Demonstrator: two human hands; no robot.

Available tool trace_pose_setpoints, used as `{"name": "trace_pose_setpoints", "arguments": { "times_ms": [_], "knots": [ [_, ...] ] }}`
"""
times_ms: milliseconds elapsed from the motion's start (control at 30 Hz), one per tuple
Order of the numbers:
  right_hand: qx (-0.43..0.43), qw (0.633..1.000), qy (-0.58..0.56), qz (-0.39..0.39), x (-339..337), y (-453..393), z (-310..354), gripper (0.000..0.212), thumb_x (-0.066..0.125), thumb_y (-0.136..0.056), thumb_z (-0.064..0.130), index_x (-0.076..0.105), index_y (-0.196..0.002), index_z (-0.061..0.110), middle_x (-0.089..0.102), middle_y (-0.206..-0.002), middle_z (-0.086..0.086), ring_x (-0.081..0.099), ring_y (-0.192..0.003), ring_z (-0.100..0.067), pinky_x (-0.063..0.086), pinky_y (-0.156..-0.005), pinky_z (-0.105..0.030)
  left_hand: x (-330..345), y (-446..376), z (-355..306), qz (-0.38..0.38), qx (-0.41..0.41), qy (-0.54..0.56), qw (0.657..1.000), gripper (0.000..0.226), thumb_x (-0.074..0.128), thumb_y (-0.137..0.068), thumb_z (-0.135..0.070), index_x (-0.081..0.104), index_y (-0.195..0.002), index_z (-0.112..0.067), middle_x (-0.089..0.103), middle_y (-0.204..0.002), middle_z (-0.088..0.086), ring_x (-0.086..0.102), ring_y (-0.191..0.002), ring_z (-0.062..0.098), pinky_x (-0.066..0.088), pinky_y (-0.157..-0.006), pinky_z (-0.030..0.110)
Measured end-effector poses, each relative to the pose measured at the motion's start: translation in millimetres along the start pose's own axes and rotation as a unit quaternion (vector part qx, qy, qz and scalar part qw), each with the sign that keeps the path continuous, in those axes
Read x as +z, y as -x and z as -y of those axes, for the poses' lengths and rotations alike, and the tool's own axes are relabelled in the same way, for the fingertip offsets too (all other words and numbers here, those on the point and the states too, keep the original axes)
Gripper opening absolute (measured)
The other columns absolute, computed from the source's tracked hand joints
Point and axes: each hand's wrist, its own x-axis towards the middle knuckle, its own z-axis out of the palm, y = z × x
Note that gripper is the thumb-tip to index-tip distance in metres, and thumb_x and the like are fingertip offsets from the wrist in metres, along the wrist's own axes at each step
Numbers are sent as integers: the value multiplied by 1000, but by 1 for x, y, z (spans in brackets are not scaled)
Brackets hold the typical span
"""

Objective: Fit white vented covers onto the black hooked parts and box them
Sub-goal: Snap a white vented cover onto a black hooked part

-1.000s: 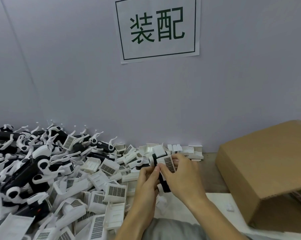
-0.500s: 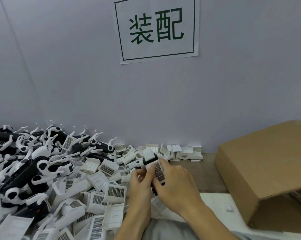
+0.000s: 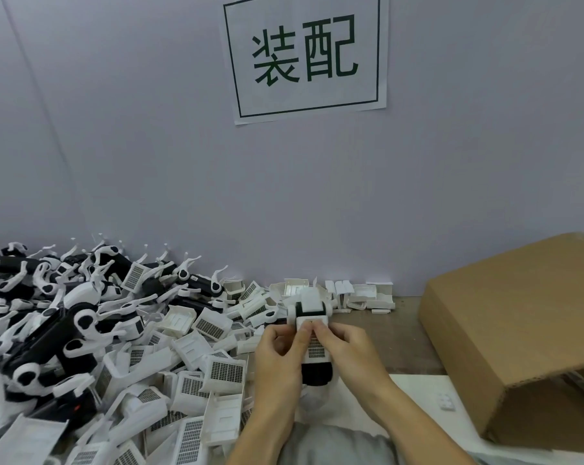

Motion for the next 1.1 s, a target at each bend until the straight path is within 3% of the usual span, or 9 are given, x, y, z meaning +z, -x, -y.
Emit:
{"name": "trace_pose_setpoints", "arguments": {
  "times_ms": [100, 233, 433, 567, 733, 900, 1000, 1100],
  "knots": [
    [17, 1000, -17, -20, -3, -1, -2, 20, 61, -98, 22, 77, -95, 11, 78, -89, -5, 75, -86, -16, 59, -73, -25, 0, -1, 3, 24, -14, -14, 1000, 41, 75, -73, -40, 68, -100, -10, 78, -88, 2, 75, -86, 15, 57, -74, 27],
    [17, 999, -5, -41, -6, -2, -4, 16, 63, -97, 17, 77, -90, 16, 78, -85, -2, 75, -81, -15, 58, -66, -23, 1, -4, 5, 19, 3, -44, 999, 11, 72, -88, -16, 67, -97, -12, 77, -85, 2, 75, -86, 19, 56, -68, 23],
    [-12, 998, -16, -62, -4, -3, -7, 22, 64, -96, 29, 79, -88, 13, 77, -85, -8, 75, -85, -24, 60, -78, -42, -1, -2, 6, 48, -22, -17, 998, 20, 73, -87, -20, 69, -105, -11, 78, -95, 1, 74, -94, 14, 55, -82, 28],
    [-8, 998, -54, -36, -9, -4, -7, 15, 63, -96, 18, 77, -98, 15, 78, -92, -5, 75, -88, -20, 59, -75, -32, -2, -5, 9, 52, -14, -62, 997, 20, 69, -90, -2, 70, -106, -15, 79, -93, -3, 74, -91, 10, 56, -72, 19],
    [-51, 997, 36, -44, -10, -5, -7, 13, 65, -96, 18, 76, -96, 24, 78, -89, 7, 73, -87, -8, 57, -73, -21, -2, -5, 4, 23, 4, -75, 997, 21, 66, -91, 2, 69, -100, -17, 78, -86, -1, 74, -82, 8, 55, -66, 17],
    [-109, 984, 112, -89, -3, -5, -12, 8, 66, -95, 27, 66, -101, 31, 73, -94, 8, 66, -87, 6, 51, -72, -11, -2, -5, 2, -16, -10, -33, 999, 23, 77, -84, -7, 71, -106, -5, 77, -92, 10, 73, -93, 23, 58, -85, 35],
    [-153, 965, 210, -39, 2, -2, -13, 18, 64, -93, 38, 60, -109, 45, 62, -107, 20, 61, -98, 5, 50, -79, -10, -4, -7, 2, -47, -40, 36, 997, 28, 77, -84, -18, 69, -102, 1, 75, -96, 18, 72, -96, 32, 57, -90, 46],
    [-135, 928, 348, -8, 2, -1, -16, 73, 61, -80, 62, 38, -146, 38, 45, -131, 23, 47, -122, 0, 44, -103, -24, -2, -6, 0, -18, -80, 129, 988, 35, 62, -96, -29, 71, -102, 4, 76, -98, 21, 74, -95, 32, 56, -86, 45]
  ]
}}
